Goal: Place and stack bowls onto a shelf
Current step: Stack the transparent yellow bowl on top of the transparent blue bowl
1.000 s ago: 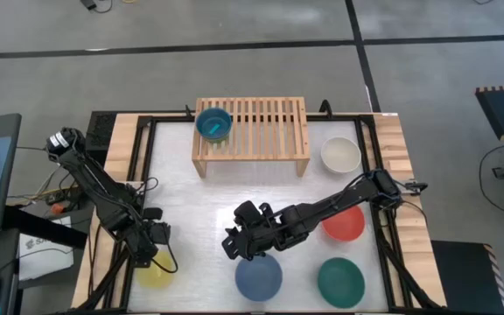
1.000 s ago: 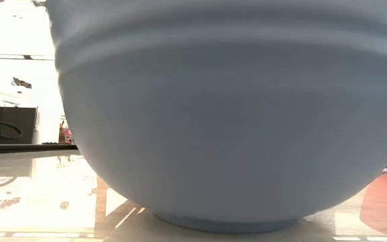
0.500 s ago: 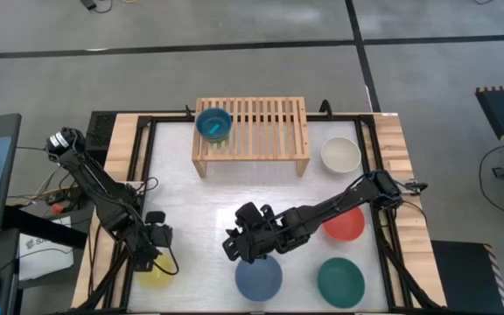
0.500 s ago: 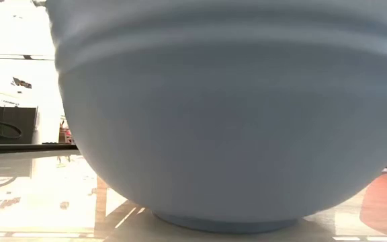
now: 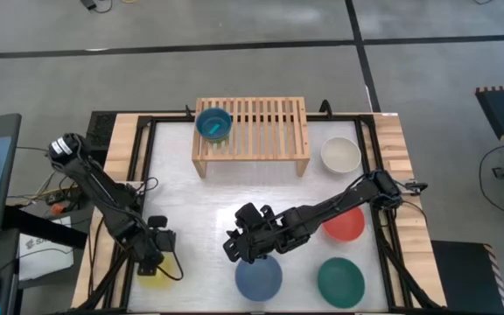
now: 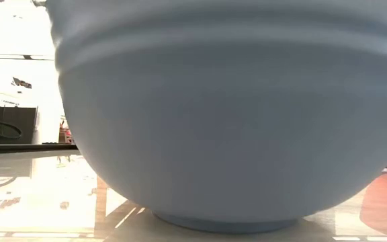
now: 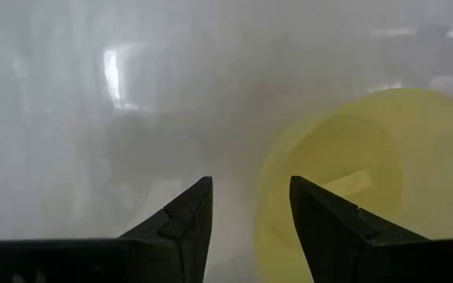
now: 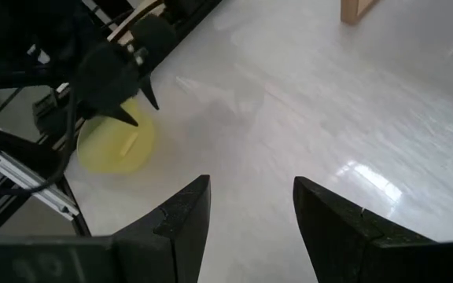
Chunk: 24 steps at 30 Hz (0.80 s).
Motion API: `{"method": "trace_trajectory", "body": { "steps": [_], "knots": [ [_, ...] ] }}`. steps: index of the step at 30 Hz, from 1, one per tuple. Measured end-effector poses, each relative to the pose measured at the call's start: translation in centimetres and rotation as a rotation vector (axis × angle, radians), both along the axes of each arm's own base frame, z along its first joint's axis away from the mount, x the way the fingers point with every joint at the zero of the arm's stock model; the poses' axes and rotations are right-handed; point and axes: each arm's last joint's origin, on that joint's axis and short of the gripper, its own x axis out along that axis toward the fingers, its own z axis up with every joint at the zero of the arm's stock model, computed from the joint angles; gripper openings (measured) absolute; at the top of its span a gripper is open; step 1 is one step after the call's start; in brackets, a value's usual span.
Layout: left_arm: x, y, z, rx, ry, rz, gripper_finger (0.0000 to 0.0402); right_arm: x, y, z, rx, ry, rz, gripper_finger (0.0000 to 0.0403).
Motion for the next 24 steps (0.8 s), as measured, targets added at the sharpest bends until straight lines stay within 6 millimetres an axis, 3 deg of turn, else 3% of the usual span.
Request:
{"method": "trace_trajectory", "body": {
  "steps": [6,12,16,20,24],
  "knots": [
    [0.5,-0.7,-1.3,0.008,0.053,-0.034,0.0133,0.0,0.0,0.0,-0.001,0.002,0.003,0.0208],
    [0.6,-0.9,-2.2,0.041,0.084,-0.027,0.0023,0.0,0.0,0.0,0.001,0.003,0.004,0.0208],
    [0.7,-0.9,-2.2,0.039,0.084,-0.020,0.0005,0.0,0.0,-0.1,0.003,0.011,0.008,0.0208],
    [1.2,-0.8,-1.3,0.041,0.082,-0.007,0.0001,-0.4,-0.1,0.1,-0.005,0.035,0.008,0.0206],
    [2.1,0.4,1.2,0.068,0.020,0.019,0.0000,-1.8,-0.8,1.7,-0.012,0.056,-0.001,0.0200]
  ]
}}
